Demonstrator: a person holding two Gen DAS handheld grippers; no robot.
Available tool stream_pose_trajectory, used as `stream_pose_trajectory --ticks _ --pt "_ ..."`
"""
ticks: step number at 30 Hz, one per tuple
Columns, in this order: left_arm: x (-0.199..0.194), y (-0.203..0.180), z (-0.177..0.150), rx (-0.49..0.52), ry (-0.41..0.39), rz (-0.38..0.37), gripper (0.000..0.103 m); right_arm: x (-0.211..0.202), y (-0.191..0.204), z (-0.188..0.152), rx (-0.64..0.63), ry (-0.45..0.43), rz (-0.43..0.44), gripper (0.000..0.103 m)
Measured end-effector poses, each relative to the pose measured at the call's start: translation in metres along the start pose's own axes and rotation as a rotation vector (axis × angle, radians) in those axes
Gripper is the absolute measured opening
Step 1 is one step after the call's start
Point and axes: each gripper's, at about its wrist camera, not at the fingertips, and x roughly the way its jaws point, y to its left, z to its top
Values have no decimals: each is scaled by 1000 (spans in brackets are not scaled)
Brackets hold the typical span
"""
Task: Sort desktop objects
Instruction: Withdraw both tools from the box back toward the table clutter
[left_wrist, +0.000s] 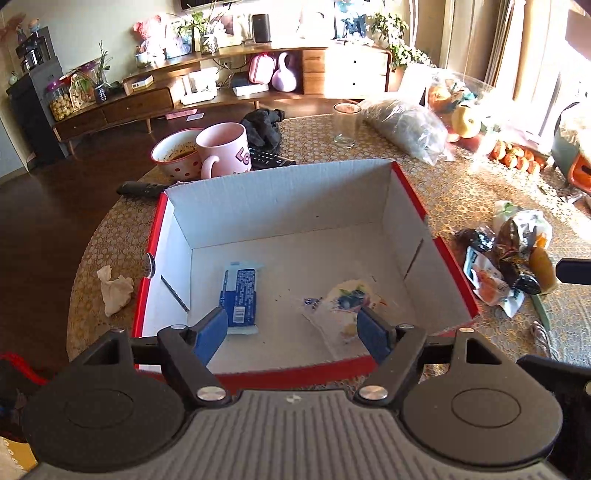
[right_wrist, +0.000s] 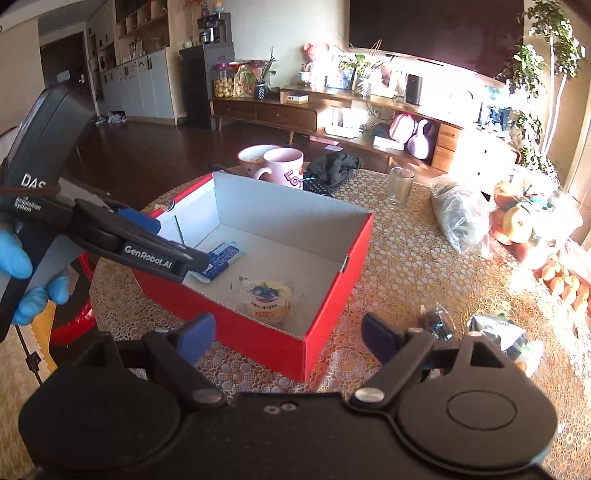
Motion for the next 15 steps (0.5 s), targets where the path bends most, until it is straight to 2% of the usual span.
stream_pose_trajectory --ticks 6,15 --pt "-17 -12 -18 -10 -20 -28 81 -18 -6 -26 66 -21 -11 88" --pt "-43 -37 -47 -18 -47 -98 82 -38 -17 -56 151 -30 -29 88"
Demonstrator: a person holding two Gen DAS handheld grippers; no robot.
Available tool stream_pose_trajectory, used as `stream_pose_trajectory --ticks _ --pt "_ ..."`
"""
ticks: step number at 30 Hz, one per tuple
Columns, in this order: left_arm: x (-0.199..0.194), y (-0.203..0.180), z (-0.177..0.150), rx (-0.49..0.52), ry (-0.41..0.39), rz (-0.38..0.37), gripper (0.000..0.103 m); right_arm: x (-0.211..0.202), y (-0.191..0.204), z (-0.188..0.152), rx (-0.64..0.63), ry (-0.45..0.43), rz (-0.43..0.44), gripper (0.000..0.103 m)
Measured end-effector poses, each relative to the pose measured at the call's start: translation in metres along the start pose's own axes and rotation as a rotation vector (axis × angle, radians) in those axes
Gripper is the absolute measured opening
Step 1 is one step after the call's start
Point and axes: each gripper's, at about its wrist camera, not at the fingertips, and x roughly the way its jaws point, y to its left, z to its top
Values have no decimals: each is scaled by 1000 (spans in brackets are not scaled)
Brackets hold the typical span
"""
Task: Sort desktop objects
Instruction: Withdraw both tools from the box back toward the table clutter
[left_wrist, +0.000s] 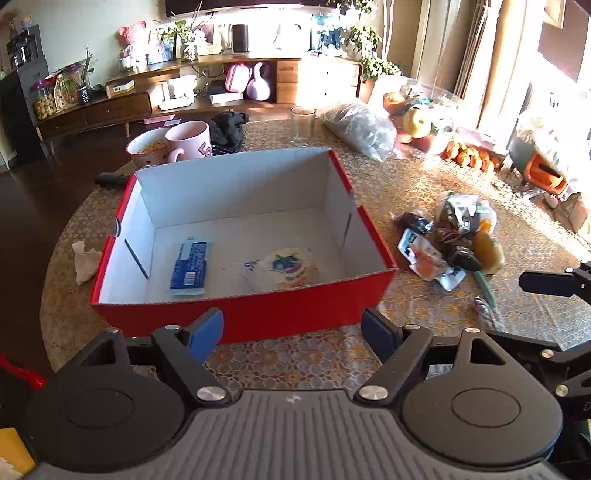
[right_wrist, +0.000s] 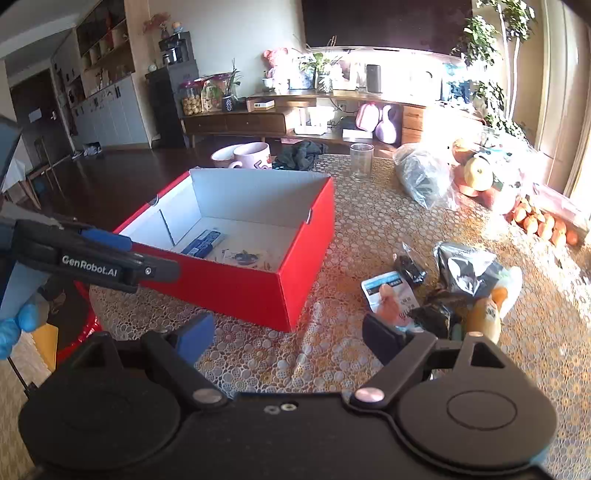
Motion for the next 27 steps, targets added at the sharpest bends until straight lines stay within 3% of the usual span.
stream_pose_trajectory --ticks 12,15,21,27 --pt "-23 -32 -24 24 -69 -39 88 -36 -19 -20 56 -100 -66 95" --pt "-21 -39 -35 17 -84 -34 101 -39 -32 -33 98 -105 -95 97" --pt "-17 -56 -47 25 -98 -93 103 -48 -47 -56 104 -152 -190 98" --pt "-10 -84 -58 85 -104 -133 103 -60 -56 -68 87 -228 -213 103"
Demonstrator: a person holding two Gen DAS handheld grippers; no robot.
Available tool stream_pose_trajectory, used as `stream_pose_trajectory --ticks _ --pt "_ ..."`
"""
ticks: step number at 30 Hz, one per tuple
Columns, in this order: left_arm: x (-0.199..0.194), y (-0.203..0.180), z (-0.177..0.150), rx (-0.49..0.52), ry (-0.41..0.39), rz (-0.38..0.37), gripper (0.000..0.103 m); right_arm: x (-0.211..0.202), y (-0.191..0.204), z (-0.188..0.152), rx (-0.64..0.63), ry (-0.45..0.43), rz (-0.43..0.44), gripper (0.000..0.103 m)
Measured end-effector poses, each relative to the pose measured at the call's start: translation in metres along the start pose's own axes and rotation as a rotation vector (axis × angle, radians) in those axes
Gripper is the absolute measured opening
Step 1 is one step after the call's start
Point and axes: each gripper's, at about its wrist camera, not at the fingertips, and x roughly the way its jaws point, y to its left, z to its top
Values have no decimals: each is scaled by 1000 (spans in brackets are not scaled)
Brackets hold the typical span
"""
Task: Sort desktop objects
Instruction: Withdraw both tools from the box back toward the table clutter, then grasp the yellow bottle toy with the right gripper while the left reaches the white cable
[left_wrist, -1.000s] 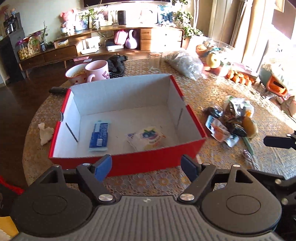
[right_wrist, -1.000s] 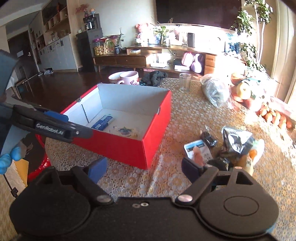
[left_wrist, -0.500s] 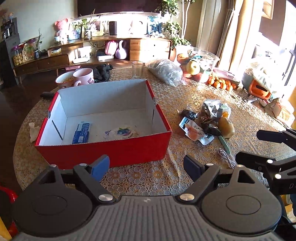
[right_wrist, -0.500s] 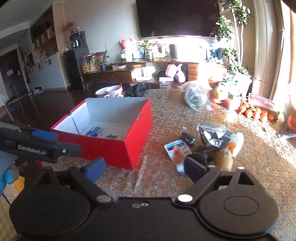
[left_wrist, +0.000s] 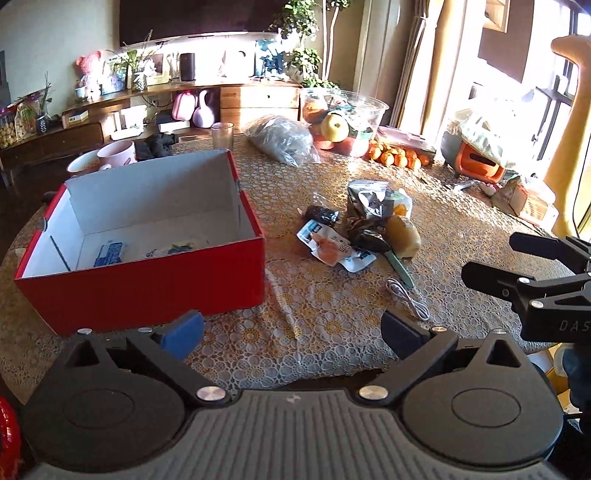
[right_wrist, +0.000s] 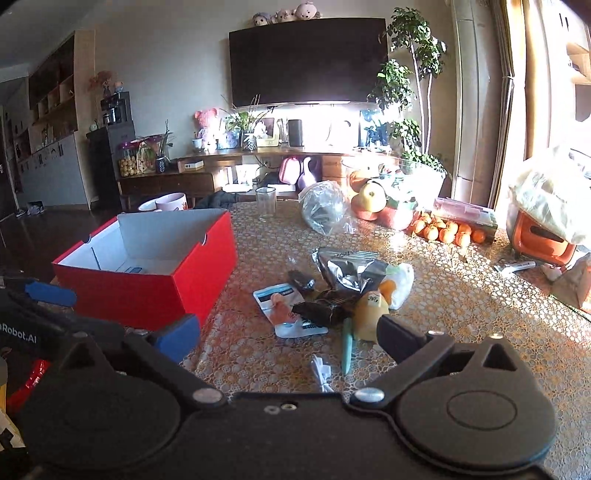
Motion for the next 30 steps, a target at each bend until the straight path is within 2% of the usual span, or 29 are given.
stream_pose_trajectory --ticks 10,20,30 --pt "25 -34 -8 44 0 -104 103 5 -27 -10 18 28 -50 103" --pt "59 -56 -2 28 -3 -146 103 25 -57 -16 27 63 -92 100" --pt "102 -89 -4 154 -7 -163 103 63 -77 -16 22 100 -91 94"
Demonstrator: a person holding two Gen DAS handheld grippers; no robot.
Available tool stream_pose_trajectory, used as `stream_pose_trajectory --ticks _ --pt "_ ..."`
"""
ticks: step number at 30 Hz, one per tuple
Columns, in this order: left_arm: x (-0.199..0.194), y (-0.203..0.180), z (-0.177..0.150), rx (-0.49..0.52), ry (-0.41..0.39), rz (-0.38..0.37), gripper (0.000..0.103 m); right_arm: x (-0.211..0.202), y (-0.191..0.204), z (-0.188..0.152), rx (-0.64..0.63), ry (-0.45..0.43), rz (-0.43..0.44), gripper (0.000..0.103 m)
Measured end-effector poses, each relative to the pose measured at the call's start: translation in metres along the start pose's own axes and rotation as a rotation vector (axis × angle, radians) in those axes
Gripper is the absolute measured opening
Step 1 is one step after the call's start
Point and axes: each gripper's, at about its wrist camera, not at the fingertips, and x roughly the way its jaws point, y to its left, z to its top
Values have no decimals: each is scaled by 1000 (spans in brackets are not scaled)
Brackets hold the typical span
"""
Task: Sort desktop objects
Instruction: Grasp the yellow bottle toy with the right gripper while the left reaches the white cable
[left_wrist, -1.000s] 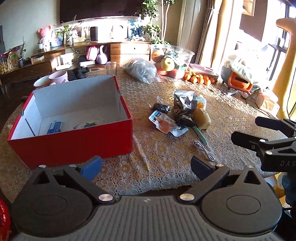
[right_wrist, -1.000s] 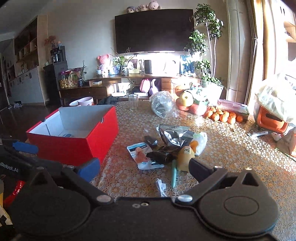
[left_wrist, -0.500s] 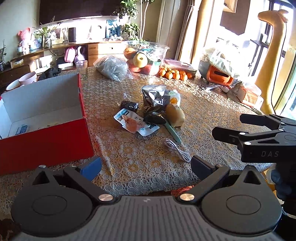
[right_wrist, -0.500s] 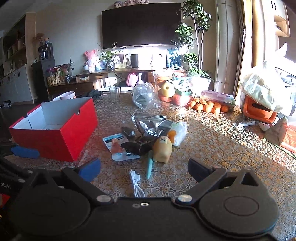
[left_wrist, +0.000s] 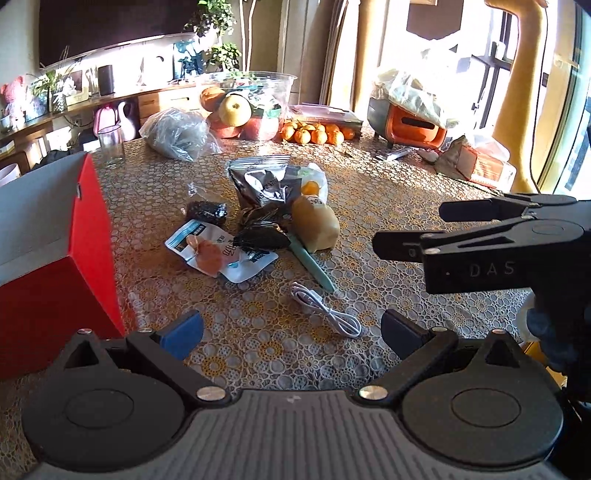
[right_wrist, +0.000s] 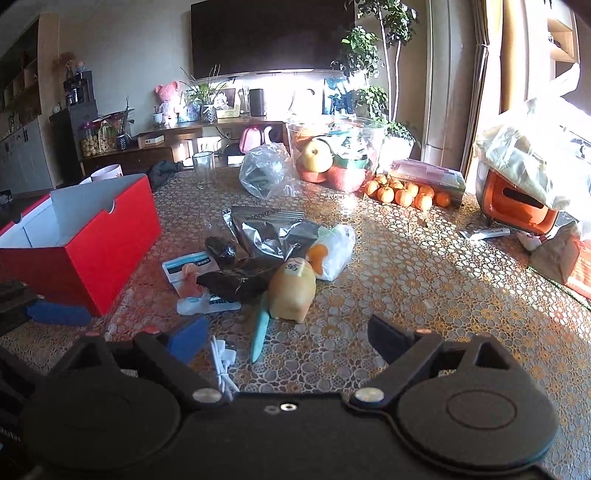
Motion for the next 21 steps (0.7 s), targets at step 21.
stream_pose_trajectory --ticks 21 --pt "80 -13 -2 235 17 -134 103 82 -14 13 -15 88 31 90"
